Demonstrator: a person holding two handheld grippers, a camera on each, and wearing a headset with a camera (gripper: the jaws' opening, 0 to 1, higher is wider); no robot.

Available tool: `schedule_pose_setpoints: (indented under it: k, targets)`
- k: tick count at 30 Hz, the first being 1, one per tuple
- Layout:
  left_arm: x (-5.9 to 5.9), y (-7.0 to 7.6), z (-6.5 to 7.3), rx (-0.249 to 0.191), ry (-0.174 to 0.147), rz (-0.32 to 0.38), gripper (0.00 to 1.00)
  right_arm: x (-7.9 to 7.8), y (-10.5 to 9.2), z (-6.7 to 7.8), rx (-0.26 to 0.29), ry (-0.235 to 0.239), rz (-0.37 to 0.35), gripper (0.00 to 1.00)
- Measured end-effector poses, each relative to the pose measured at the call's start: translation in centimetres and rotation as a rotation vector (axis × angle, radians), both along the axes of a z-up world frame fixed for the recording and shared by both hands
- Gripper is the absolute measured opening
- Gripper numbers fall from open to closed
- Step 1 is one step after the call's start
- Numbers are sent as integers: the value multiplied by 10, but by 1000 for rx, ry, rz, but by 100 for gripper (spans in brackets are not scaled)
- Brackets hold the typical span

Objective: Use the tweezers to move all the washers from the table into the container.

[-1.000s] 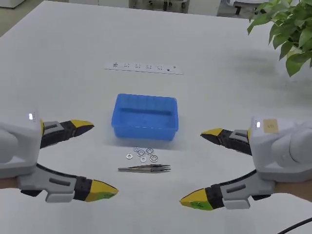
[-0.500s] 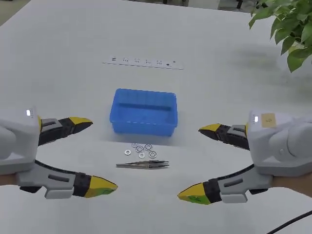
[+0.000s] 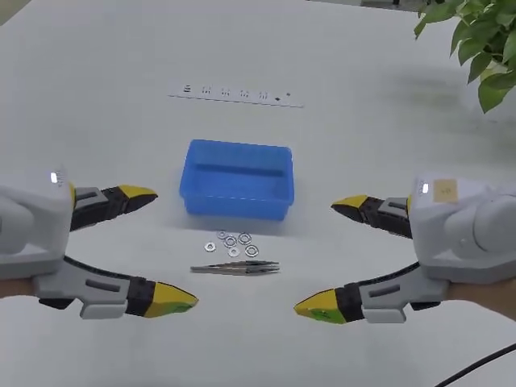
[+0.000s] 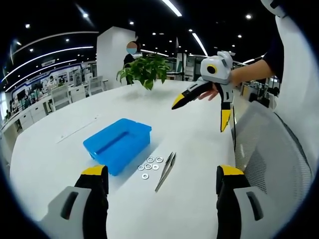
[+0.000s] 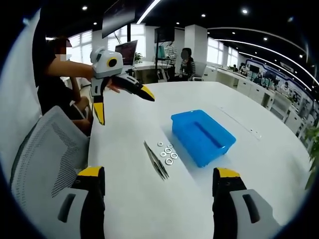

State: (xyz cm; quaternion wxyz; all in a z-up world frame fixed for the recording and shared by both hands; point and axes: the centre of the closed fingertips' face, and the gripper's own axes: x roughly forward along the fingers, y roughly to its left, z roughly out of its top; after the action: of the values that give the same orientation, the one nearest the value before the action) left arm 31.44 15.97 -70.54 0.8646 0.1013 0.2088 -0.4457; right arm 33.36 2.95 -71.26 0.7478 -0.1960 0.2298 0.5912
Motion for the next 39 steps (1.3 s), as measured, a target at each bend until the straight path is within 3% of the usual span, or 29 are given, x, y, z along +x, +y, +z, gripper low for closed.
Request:
schedule_pose_setpoints:
  k: [13,16,22,27,33,37,39]
  targets:
    - [10,8,-15,38,-12,31,91,13,8,-15,-42,-7,9,85]
    - [17,2,-17,-21,5,54,93,16,14,-21,-44,10,5,82]
    - [26,-7,-34,15,21,33,84,17,33,-40,-91,19,60,76]
    - [29,-5,-52,90,28,8,78,19,41,-51,-118,28,86,69]
    - [22,-7,-73,164,58,-54,68,18,51,-66,-142,61,108,51]
    - [19,-12,-80,203,59,-97,61,13,58,-76,-174,87,141,35]
    - [18,-15,-83,225,56,-121,57,12,62,-80,-190,83,161,33]
